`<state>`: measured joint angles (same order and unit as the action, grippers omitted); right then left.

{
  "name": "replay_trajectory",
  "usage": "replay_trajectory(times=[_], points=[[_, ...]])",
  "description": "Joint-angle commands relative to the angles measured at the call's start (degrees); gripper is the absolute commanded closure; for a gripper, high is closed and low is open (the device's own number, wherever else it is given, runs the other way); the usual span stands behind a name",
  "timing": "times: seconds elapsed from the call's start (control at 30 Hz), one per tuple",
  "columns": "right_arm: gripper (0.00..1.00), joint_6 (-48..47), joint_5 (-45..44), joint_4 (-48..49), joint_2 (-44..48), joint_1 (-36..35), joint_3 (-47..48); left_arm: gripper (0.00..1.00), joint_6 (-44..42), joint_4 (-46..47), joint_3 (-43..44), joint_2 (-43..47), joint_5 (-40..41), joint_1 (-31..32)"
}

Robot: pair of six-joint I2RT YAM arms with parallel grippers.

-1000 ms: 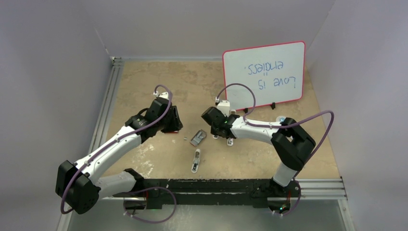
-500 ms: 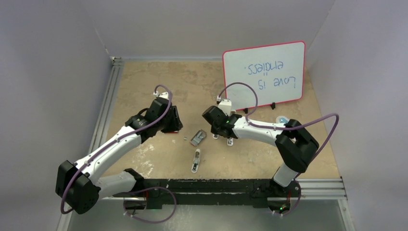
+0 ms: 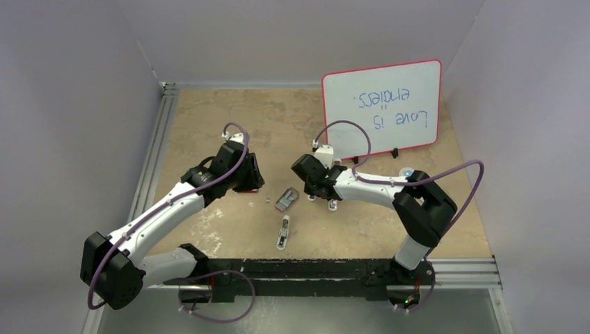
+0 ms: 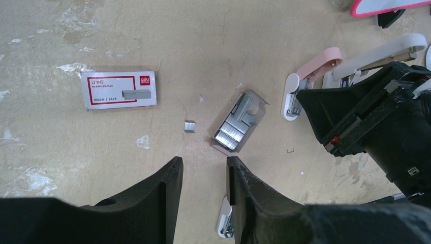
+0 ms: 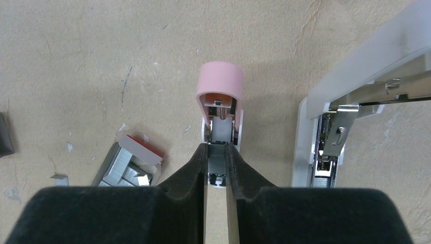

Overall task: Load the staples into the stapler
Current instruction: Install the staple into the stapler.

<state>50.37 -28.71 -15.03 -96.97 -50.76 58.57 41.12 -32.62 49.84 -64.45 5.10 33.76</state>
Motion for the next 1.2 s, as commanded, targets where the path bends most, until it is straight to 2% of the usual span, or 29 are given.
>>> replay_trajectory(times=[0.0,0.53,1.17], points=[[0.88,1.2,-0.6,0.7,-0.3,0.1,-0.2,0.64,-0.8,1.9,-0.2,0.3,0.2,-0.5],[0.88,1.3,-1.6,-0.4,2.9,0.0,0.1,0.64,-0.8,1.9,-0.2,0.2,0.0,-0.5],[0.88,2.0,-1.7,-1.2,1.8,0.1,-0.6,0.64,-0.8,2.0,-0.3,0.1,0.0,-0.5]])
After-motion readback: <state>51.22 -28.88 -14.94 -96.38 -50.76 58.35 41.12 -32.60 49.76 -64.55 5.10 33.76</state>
